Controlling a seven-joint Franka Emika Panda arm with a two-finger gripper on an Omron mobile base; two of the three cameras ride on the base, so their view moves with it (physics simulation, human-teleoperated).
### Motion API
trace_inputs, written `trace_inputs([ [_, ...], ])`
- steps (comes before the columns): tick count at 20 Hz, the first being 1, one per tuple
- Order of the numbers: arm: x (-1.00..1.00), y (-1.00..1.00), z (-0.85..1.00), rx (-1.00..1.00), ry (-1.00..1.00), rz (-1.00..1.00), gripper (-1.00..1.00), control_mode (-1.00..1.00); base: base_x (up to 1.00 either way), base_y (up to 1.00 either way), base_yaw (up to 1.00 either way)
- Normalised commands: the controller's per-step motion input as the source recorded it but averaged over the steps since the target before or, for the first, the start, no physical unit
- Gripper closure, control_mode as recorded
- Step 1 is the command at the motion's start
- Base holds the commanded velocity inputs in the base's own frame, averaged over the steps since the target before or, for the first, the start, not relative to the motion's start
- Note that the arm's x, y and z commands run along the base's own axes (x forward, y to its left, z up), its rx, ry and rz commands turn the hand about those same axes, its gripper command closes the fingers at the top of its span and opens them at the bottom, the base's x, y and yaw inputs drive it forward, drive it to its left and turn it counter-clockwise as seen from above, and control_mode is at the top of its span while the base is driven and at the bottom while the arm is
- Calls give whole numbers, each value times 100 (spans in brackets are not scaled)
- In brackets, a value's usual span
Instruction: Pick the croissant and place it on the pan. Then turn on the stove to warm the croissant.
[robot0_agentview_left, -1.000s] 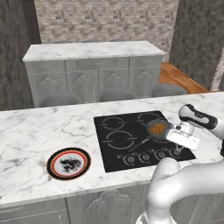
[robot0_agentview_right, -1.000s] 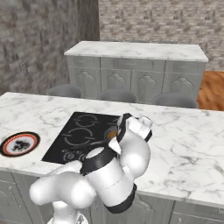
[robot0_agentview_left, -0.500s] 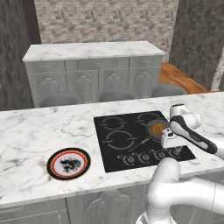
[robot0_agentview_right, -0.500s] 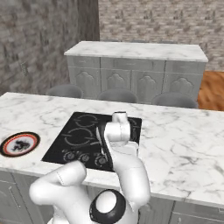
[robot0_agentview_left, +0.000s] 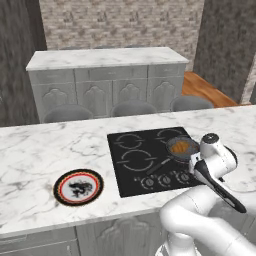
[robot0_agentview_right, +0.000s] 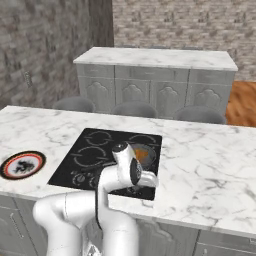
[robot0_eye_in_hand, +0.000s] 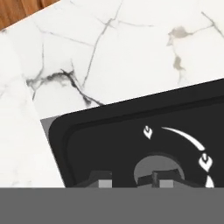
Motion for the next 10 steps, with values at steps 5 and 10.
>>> trace_inputs([
  [5,15,-66,-94,-1,-80,0,100,-100,0,0,0],
  [10,19,-50,-87,-4,-81,2,100,-100,0,0,0],
])
